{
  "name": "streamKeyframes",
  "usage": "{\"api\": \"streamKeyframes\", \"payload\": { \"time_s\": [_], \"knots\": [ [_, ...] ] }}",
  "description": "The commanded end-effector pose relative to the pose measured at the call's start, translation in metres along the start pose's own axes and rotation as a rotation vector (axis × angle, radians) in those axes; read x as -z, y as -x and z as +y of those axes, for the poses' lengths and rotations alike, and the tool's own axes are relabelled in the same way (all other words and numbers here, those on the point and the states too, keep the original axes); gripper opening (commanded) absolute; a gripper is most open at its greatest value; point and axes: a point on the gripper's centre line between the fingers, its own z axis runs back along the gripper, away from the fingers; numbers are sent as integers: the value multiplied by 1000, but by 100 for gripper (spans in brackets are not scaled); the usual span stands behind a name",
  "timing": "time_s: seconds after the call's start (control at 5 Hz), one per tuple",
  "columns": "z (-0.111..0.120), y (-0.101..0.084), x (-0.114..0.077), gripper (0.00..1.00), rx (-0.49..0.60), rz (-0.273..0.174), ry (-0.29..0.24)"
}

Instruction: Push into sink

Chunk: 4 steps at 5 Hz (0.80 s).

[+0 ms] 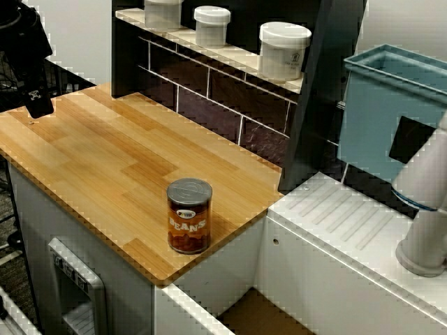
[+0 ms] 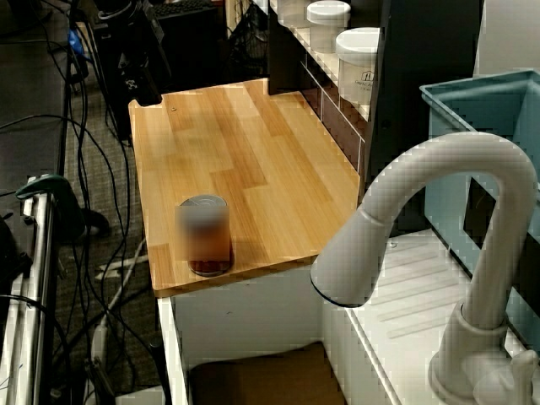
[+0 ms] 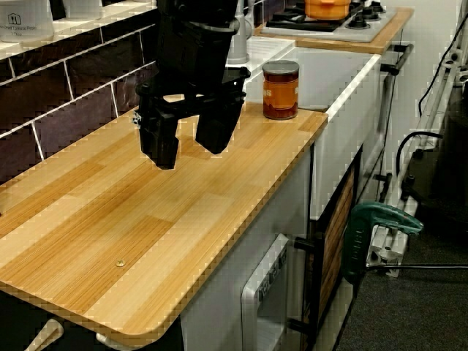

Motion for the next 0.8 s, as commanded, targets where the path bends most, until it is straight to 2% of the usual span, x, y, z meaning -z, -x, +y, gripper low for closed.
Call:
{"api": "streamKeyframes", "payload": {
  "time_s": [0.0,0.2,0.4,0.6],
  "knots": [
    [0,0,0,100,0,0,0],
    [6,22,-11,100,-35,46,40],
    [-26,28,-17,100,32,49,16],
    [-61,25,-17,100,25,44,-61]
  ]
}}
